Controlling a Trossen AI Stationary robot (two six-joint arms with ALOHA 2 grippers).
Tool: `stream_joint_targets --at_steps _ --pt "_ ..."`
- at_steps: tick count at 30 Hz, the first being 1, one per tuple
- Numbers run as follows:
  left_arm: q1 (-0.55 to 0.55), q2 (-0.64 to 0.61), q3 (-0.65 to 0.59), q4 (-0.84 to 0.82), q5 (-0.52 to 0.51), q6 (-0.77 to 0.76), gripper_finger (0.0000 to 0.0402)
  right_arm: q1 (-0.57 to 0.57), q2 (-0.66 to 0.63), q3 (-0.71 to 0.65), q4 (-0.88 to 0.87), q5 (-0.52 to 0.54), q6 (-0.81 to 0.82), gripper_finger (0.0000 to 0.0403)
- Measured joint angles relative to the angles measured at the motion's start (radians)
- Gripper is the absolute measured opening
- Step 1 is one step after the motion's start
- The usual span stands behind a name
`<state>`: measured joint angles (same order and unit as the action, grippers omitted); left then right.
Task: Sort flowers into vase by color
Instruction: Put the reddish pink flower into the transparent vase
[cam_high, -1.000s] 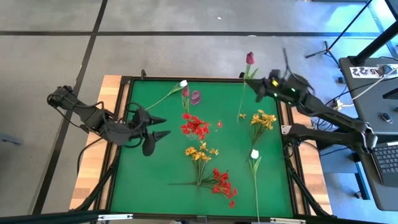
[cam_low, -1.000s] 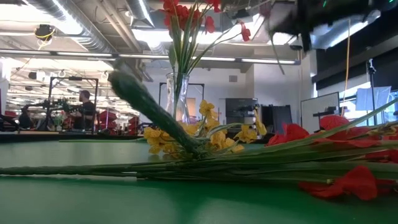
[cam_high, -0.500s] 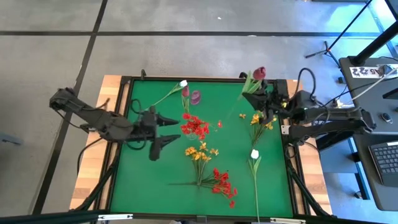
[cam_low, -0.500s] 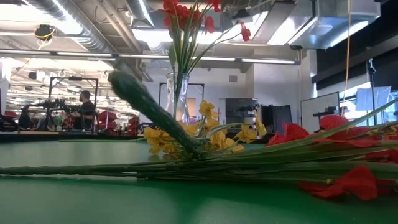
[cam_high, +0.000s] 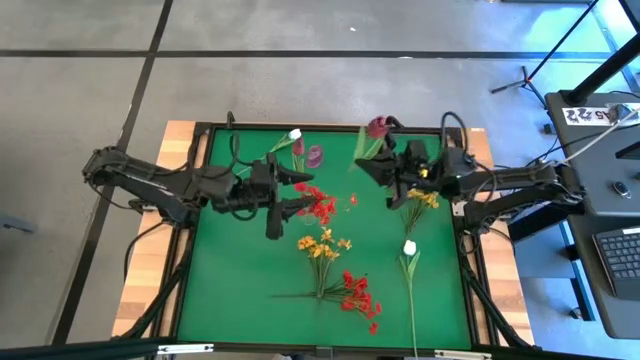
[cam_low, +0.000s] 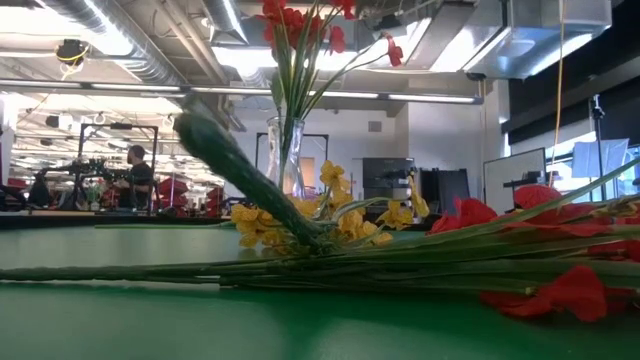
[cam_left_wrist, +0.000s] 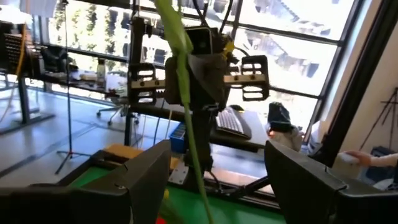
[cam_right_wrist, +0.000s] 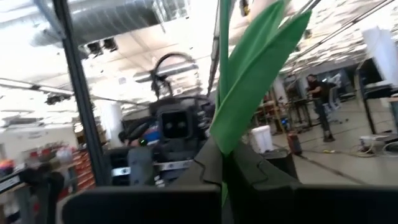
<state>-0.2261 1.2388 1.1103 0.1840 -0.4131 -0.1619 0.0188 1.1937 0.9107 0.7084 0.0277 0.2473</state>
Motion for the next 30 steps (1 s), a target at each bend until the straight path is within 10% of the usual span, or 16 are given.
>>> stream_joint_targets --at_steps 20,30 --pt "0.03 0.002 0.0 0.007 -0.035 -0.014 0.0249 0.061 0.27 0.335 -0.184 -0.02 -0.019 0.0001" --pt "0.029 0.002 0.0 0.005 -0.068 -0.014 0.0134 0.06 0.271 0.335 -0.191 -0.015 -0.008 0.0001"
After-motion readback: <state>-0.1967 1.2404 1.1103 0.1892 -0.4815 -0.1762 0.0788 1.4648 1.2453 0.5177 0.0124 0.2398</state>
